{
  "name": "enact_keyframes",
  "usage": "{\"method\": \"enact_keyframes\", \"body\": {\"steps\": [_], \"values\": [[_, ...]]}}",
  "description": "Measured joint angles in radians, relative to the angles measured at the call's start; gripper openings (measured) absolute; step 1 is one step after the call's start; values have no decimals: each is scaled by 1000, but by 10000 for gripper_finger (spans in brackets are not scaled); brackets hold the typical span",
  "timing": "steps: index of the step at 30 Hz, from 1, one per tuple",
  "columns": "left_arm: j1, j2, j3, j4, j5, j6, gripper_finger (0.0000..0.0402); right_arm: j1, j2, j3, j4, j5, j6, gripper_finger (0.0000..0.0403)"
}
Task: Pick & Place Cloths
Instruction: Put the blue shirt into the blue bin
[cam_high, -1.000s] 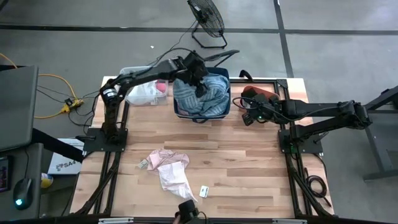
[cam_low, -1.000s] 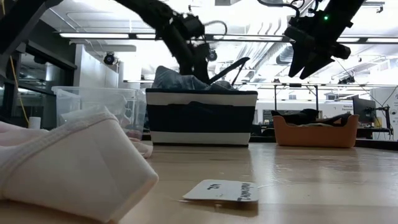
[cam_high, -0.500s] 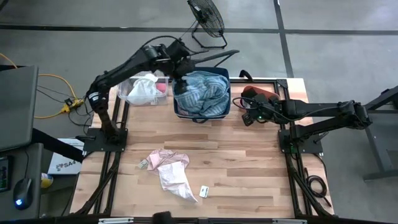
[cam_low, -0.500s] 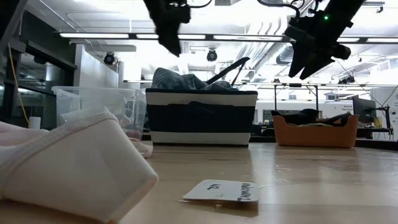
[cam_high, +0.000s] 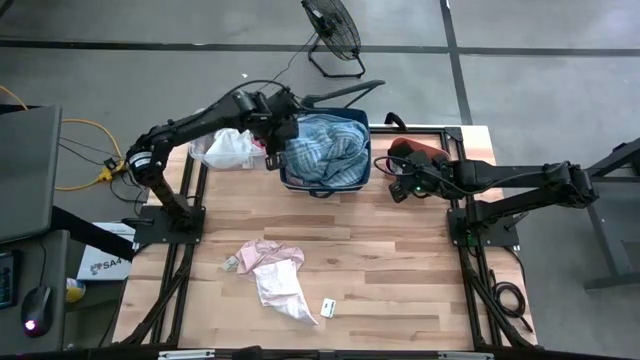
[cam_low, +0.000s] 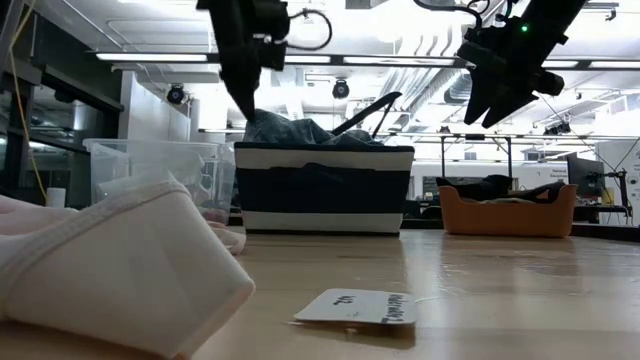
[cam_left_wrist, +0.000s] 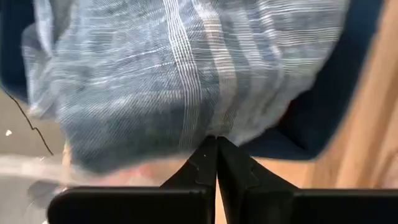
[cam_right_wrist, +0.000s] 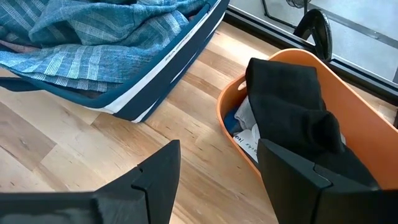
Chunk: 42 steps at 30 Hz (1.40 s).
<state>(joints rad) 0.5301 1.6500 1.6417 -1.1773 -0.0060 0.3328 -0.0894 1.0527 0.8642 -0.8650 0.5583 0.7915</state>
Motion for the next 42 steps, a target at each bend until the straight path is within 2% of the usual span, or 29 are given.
{"method": "enact_keyframes", "body": {"steps": [5, 10, 16, 21, 26, 34, 39, 42], "values": [[0, -10, -133, 204, 1, -2, 4, 0, 0, 0, 0, 0, -1, 205], [0, -10, -209, 420, 60, -7, 1, 0, 0, 0, 0, 0, 11, 205], [0, -1, -239, 586, 81, -53, 1, 0, 0, 0, 1, 0, 30, 205], [0, 30, -303, 694, 137, -106, 0, 0, 0, 0, 2, 0, 50, 205], [0, 77, -372, 739, 148, -131, 0, 5, 0, 0, 2, -8, 51, 205], [0, 106, -382, 770, 147, -136, 0, 5, 0, 0, 3, -7, 50, 205], [0, 92, -352, 727, 146, -136, 0, 5, 0, 0, 3, -8, 50, 205], [0, 92, -306, 645, 145, -136, 0, 5, 0, 0, 2, -7, 46, 205]]}}
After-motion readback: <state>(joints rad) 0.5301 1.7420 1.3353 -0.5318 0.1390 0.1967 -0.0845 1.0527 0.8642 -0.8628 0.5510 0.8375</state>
